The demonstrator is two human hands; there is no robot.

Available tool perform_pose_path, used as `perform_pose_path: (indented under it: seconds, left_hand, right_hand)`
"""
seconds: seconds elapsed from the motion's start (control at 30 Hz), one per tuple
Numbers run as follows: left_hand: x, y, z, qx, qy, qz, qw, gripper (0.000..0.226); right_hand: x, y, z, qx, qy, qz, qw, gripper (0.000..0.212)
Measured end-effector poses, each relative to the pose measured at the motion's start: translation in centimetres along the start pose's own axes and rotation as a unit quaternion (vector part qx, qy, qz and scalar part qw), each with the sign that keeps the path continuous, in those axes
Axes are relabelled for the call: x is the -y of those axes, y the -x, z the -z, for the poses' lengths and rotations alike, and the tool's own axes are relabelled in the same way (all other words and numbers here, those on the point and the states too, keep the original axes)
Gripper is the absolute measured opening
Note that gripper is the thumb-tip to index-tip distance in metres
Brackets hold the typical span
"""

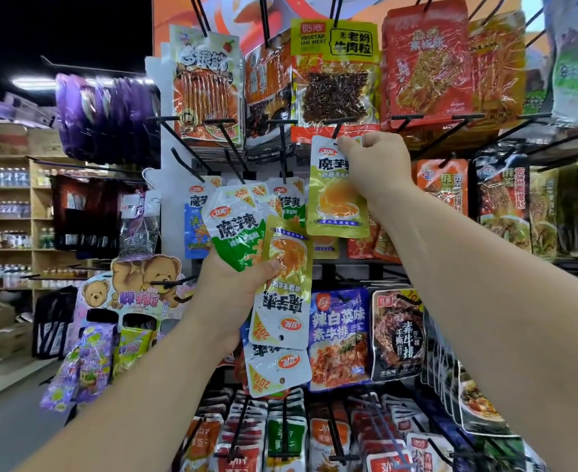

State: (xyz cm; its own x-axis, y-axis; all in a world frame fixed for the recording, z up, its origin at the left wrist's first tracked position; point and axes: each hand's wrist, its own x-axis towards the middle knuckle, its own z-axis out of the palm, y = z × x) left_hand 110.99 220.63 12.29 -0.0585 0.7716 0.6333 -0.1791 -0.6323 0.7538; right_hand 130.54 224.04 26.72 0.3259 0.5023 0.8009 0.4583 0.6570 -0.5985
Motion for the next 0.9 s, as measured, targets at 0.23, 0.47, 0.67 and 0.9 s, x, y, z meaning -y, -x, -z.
perform_pose_path:
  seconds: [0.23,0.47,0.67,0.9]
  left_hand:
    - [0.2,0.0,-0.1,0.001,-0.001,-0.008,1.000,0.036]
    - [0.4,-0.2,0.1,-0.007,-0.004,-0.011,1.000,0.041]
    - [0.5,0.0,0.1,0.000,0.000,-0.013,1.000,0.039]
    - [0.4,0.1,0.0,0.006,0.002,-0.013,1.000,0.035]
  right_hand:
    - [-1.3,0.2,1.0,0.003,0.017,0.030,0.999,0.059]
    - [-1.0,0.2,1.4,-0.014,0.094,0.104,0.990,0.059]
    - [-0.9,0.2,0.9,-0.013,0.107,0.100,0.989,0.056]
    - [-2.3,0.3,-0.3,0.014,0.116,0.010,0.993,0.053]
